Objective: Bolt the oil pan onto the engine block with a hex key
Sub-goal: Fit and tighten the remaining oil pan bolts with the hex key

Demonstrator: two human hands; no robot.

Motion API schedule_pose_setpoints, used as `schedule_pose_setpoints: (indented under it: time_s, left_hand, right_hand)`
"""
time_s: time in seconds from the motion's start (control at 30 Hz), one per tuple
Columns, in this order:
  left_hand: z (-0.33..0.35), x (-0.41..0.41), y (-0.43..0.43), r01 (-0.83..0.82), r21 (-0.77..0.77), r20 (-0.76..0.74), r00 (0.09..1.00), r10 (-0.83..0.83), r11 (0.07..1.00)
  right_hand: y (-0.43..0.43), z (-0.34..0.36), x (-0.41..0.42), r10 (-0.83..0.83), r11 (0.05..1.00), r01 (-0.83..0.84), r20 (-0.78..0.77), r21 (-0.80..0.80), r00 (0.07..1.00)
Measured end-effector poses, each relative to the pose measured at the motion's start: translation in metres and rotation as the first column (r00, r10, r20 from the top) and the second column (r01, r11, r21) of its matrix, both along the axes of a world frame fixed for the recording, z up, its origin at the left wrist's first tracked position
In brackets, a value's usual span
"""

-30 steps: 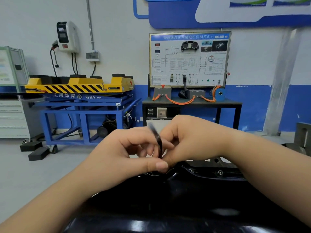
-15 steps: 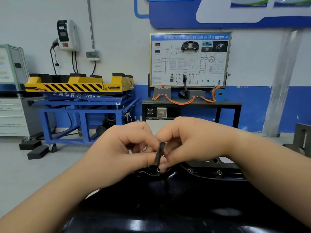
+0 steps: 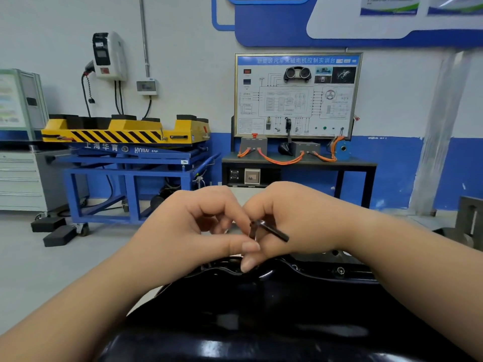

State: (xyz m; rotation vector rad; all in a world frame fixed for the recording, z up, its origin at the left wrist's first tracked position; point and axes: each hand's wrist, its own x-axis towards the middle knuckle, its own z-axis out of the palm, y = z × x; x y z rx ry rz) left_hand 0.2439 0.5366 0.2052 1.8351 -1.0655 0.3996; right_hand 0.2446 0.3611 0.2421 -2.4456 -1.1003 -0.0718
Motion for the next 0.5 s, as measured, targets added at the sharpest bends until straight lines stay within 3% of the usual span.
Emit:
schedule_pose_setpoints:
  time_s: [0.23, 0.4, 0.5]
  left_hand:
    - [-0.0006, 0.003, 0.0007, -0.029, 0.0, 0.001, 1.0, 0.029, 1.0]
    - [0.0004, -0.0002, 0.0016, -0.048, 0.046, 0.044, 0.998, 0.046, 0.998]
    - [0.0018, -0.0018, 0.0005, -0.049, 0.071, 0.069, 0.997, 0.044, 0.996]
  right_hand:
    - [0.0015, -0.0041, 0.0038, -0.053, 0.998, 0.054, 0.058, -0.014, 0.997]
    - [-0.005, 0.001, -0.001, 0.029, 0.999, -0.027, -0.132, 0.018, 0.991]
    - [-0.0065, 0.005, -0.0035, 0.065, 0.998, -0.062, -0.136, 0.028, 0.989]
